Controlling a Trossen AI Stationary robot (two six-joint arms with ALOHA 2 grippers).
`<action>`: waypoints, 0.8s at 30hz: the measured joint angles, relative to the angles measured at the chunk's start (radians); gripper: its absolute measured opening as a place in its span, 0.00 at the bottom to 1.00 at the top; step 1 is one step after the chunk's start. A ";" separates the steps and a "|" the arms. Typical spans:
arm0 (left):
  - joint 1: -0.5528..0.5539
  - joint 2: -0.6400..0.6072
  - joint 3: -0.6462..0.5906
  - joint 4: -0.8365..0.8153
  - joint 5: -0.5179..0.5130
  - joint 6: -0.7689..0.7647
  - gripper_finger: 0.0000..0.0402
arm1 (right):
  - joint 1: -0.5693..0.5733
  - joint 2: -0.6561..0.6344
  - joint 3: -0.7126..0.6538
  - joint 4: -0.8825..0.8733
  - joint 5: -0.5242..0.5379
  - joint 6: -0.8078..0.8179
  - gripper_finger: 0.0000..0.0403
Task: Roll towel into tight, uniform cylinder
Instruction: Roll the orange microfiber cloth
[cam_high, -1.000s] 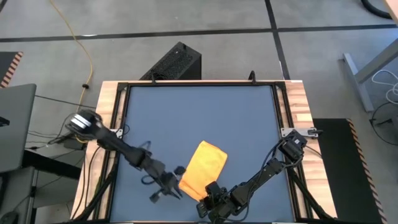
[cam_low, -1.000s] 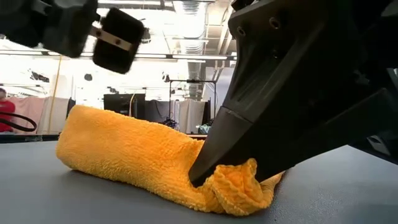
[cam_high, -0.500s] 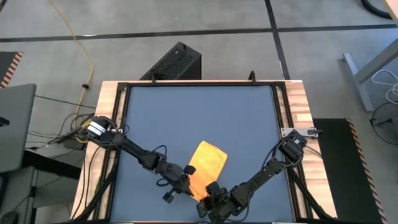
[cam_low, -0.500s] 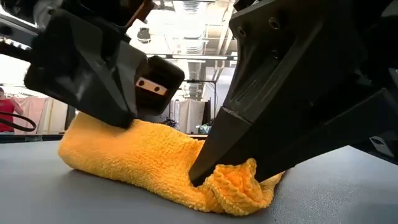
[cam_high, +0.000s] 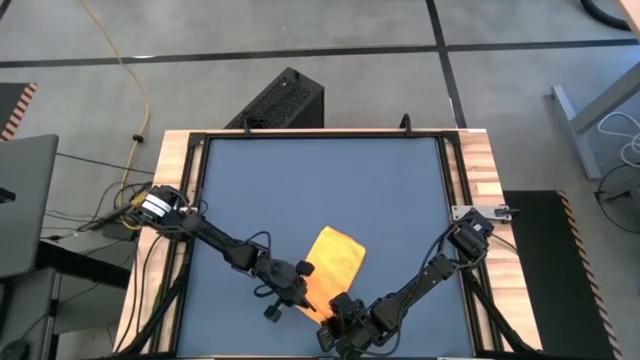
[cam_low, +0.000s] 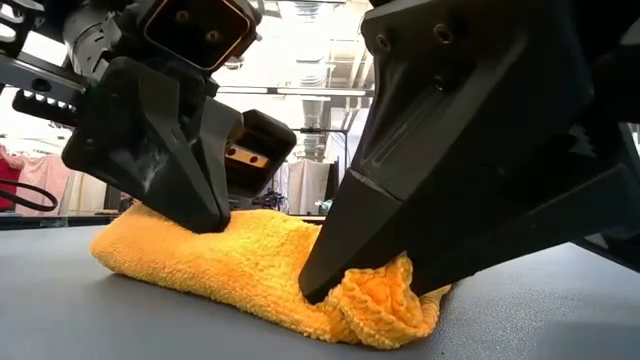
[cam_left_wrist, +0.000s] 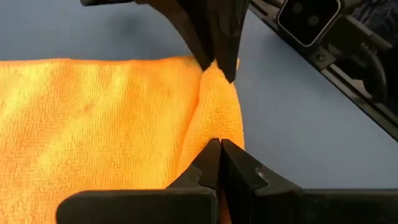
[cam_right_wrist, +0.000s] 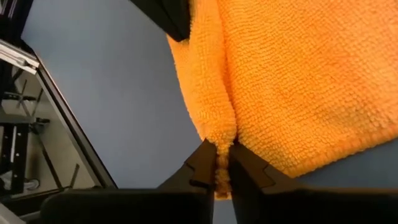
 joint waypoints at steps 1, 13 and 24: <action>0.002 0.000 0.000 -0.002 0.001 0.000 0.00 | 0.000 -0.003 0.000 -0.001 0.000 -0.002 0.15; 0.013 0.000 -0.007 -0.030 -0.008 -0.002 0.00 | -0.002 -0.034 -0.002 -0.060 0.022 -0.021 0.25; 0.044 0.014 -0.007 -0.045 0.007 -0.004 0.00 | 0.012 -0.079 -0.002 -0.075 -0.032 -0.021 0.49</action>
